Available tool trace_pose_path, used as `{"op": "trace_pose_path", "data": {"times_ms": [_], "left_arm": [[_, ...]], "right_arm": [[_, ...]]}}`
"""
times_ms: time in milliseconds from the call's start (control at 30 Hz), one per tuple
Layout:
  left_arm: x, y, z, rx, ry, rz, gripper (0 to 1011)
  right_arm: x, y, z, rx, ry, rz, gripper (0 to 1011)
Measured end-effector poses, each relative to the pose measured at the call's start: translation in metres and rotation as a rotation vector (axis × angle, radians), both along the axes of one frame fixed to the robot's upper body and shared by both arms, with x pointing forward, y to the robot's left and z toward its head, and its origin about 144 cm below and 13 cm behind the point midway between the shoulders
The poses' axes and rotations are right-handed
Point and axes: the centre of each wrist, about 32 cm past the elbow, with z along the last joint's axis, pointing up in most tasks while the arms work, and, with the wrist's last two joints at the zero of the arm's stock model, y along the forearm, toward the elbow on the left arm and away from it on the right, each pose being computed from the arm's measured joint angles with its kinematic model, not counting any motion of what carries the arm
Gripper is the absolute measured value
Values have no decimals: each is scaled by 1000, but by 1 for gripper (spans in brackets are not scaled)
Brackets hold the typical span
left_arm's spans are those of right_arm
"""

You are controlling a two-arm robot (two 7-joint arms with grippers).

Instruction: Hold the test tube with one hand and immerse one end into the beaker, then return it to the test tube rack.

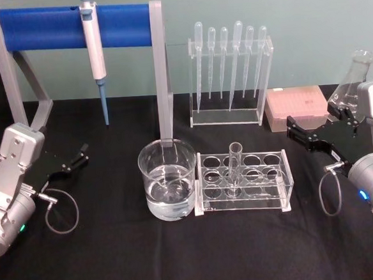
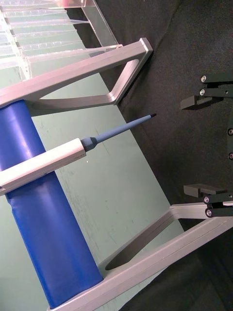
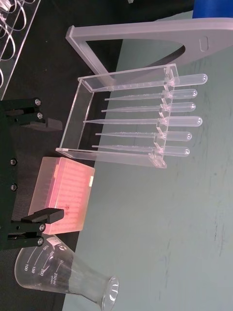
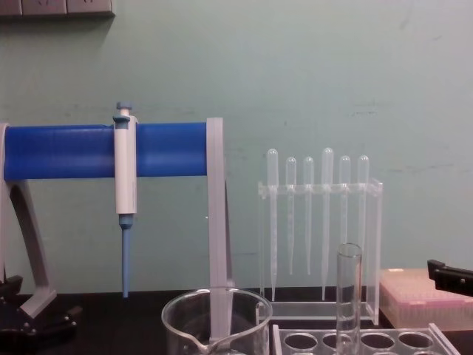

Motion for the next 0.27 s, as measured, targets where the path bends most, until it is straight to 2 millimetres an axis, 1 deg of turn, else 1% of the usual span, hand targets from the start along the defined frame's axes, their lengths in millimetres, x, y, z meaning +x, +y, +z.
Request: {"op": "trace_pose_path", "data": {"times_ms": [267], "left_arm": [[0, 0, 0, 0, 0, 0, 1000]], "right_arm": [[0, 0, 0, 0, 0, -1, 1004]]}}
